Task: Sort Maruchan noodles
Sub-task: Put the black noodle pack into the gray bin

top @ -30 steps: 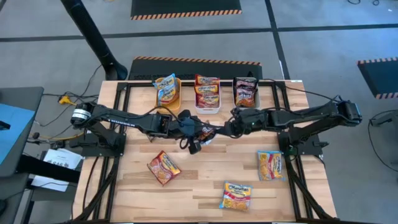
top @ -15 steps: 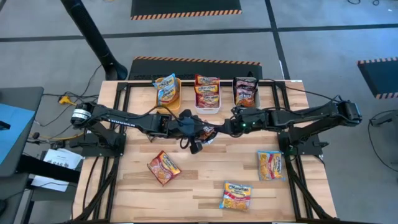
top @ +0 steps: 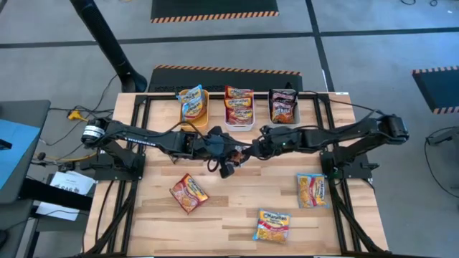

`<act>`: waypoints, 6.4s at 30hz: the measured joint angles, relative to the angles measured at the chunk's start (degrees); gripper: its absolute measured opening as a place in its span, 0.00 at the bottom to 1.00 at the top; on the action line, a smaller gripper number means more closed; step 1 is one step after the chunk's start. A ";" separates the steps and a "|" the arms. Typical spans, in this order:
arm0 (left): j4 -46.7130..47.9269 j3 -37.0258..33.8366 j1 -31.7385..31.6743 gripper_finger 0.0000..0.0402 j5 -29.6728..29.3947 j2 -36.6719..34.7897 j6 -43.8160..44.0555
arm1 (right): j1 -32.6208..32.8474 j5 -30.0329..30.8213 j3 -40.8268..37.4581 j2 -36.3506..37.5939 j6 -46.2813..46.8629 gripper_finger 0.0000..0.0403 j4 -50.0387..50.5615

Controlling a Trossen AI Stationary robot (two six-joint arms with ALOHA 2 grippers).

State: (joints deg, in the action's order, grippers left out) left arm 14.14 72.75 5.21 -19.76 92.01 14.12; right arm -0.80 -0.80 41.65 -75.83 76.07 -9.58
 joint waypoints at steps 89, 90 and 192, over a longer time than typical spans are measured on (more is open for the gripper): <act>3.36 0.04 -2.30 0.23 33.06 0.04 4.17 | -14.27 12.29 0.04 31.27 -58.74 0.10 35.95; 3.42 0.04 -2.10 0.23 33.06 0.04 4.17 | -15.21 13.08 0.04 31.27 -61.33 0.10 35.90; 7.84 0.02 -0.68 0.23 32.50 0.02 3.66 | -27.91 12.48 21.51 2.55 -71.31 0.38 62.71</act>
State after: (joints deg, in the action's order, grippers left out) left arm 21.98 72.77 4.54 12.73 92.03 17.78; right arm -28.71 11.68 63.16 -73.28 4.76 53.13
